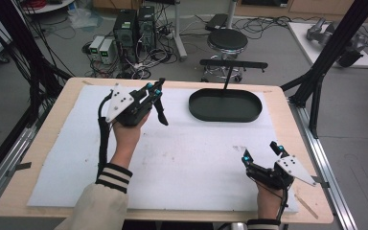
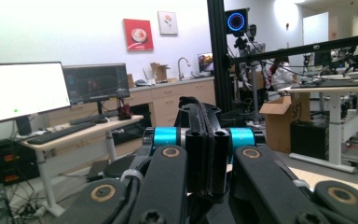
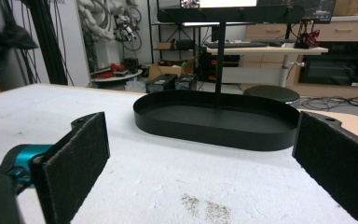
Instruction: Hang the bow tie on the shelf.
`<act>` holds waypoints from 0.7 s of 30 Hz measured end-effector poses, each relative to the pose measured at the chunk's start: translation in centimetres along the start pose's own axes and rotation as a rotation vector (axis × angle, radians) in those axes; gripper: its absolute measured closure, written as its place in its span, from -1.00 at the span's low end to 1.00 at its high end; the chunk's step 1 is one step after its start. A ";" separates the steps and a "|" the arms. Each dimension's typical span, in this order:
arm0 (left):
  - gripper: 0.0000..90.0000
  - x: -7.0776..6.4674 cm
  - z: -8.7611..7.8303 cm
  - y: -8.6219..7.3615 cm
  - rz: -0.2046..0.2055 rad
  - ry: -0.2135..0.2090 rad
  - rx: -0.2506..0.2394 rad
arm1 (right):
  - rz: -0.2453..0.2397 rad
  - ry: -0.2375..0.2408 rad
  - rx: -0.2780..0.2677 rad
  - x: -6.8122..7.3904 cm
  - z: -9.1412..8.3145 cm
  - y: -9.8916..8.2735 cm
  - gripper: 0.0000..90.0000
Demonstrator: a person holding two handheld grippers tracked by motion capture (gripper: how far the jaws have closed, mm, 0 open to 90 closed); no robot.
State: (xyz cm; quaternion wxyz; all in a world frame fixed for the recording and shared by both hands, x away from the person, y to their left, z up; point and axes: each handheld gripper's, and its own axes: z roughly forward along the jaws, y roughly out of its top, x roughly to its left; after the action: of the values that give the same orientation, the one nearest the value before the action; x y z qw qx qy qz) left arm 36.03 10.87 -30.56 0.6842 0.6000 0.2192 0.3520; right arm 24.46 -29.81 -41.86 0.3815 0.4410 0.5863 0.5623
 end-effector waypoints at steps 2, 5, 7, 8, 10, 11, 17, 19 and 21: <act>0.97 -0.1 1.3 -0.1 0.001 0.002 0.008 | 0.004 0.001 -0.001 -0.1 0.0 0.0 -0.94; 0.97 -0.3 2.9 -0.1 -0.027 -0.015 0.009 | 0.013 0.003 -0.001 -0.2 0.0 -0.1 -0.94; 0.97 -0.6 4.1 -0.1 -0.017 -0.031 0.015 | 0.011 0.004 -0.003 -0.1 0.1 -0.1 -0.94; 0.97 -0.7 4.8 -0.2 -0.011 -0.045 0.019 | 0.011 0.007 -0.001 -0.1 0.2 -0.1 -0.94; 0.97 -0.9 6.0 -0.2 -0.017 -0.072 0.016 | 0.014 0.009 0.000 -0.1 0.2 -0.2 -0.94; 0.97 -0.9 6.5 -0.3 -0.021 -0.087 0.016 | 0.013 0.012 0.001 -0.1 0.3 -0.2 -0.94; 0.97 -1.3 10.0 -0.7 -0.032 -0.158 0.012 | 0.021 0.011 0.006 -0.4 0.5 -0.5 -0.94; 0.97 -1.3 11.2 -1.0 -0.025 -0.176 0.018 | 0.017 0.011 0.007 -0.4 0.5 -0.5 -0.94; 0.97 -1.1 12.4 -1.3 -0.027 -0.192 0.015 | 0.022 0.014 0.003 -0.4 0.6 -0.4 -0.94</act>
State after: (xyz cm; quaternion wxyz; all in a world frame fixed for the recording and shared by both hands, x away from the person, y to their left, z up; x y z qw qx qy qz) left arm 44.52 1.75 -29.64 0.7023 0.6330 0.1631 0.2819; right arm 25.09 -30.01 -42.36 0.3702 0.4440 0.5850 0.5688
